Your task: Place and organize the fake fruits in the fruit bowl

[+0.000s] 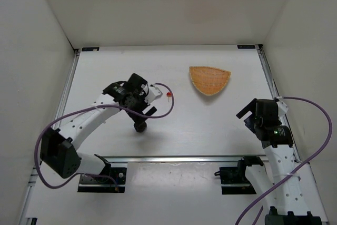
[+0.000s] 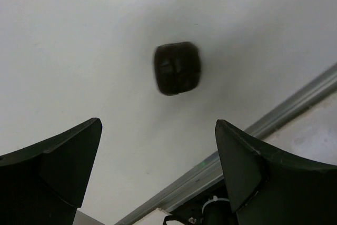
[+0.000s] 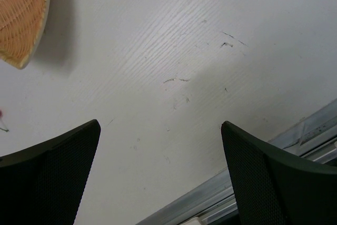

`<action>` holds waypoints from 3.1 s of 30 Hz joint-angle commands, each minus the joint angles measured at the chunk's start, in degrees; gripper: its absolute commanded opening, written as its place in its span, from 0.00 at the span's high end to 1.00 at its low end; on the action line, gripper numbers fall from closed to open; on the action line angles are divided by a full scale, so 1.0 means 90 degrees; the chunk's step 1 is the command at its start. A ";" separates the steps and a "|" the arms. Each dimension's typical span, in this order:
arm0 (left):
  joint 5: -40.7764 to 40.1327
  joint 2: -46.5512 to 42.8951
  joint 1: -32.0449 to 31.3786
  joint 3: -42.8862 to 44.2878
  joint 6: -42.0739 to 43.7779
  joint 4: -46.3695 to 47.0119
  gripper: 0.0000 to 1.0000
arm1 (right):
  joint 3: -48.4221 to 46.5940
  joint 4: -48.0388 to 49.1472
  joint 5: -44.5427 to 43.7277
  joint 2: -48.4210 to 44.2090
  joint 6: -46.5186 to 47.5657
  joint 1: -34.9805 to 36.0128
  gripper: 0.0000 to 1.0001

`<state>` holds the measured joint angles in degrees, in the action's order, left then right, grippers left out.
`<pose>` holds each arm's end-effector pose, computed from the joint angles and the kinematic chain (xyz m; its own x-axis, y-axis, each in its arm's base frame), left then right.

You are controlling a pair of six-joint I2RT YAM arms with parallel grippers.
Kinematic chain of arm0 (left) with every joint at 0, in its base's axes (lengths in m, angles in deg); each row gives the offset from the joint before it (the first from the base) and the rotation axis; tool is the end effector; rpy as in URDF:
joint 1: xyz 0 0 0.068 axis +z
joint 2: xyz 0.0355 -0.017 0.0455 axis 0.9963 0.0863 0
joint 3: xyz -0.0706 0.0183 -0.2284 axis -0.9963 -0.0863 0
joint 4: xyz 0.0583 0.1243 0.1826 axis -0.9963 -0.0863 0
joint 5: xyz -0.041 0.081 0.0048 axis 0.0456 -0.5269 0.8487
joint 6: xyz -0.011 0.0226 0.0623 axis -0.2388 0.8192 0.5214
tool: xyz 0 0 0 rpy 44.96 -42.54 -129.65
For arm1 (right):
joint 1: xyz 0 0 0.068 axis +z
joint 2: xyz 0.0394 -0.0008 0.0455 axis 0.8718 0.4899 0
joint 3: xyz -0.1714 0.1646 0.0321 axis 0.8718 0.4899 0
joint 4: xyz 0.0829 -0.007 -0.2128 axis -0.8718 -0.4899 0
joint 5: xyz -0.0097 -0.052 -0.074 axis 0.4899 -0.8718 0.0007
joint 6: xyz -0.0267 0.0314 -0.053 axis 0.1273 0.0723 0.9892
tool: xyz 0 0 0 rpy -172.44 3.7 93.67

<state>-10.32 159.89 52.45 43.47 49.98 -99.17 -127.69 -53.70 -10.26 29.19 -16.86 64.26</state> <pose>0.1937 -0.1231 0.2435 -0.5707 0.7383 -0.3595 0.7525 0.6455 0.1309 0.1294 -0.0090 0.2417 -0.4069 0.6190 -0.6718 0.6023 0.7347 0.3121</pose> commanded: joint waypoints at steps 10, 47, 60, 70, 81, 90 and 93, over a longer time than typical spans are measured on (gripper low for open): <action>0.0497 0.1461 -0.0470 -0.0388 0.0240 0.0221 0.00 | 0.0138 0.0250 0.0229 -0.0228 0.0250 0.0059 0.00; 0.1365 0.7291 -0.1045 0.8234 0.0024 0.2985 0.60 | 0.0001 0.1061 0.0435 0.0641 0.0640 0.0059 0.00; 0.1893 0.7498 -0.1348 0.7854 0.0005 0.3768 0.01 | 0.0118 0.1256 0.0571 0.0718 0.0990 0.0059 0.00; 0.0635 0.5878 -0.0871 0.7659 -0.0912 0.3768 0.01 | -0.0535 0.1890 0.0835 0.1772 0.2172 0.0966 0.03; -0.0920 0.2567 0.1784 0.3597 -0.1450 0.3253 0.01 | -0.3561 0.2876 0.1791 0.6116 0.1988 0.3427 0.21; -0.1066 0.1160 0.3475 0.1301 -0.1450 0.2635 0.01 | -0.7468 0.1794 0.1207 0.9594 0.1540 0.3936 0.24; -0.1007 0.0964 0.3796 0.0882 -0.1616 0.2577 0.01 | -0.7907 0.1481 0.1002 1.0093 0.1480 0.3936 0.25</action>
<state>-19.63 174.16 84.47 53.28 37.06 -74.78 -194.39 -34.53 1.28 118.30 -1.98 99.87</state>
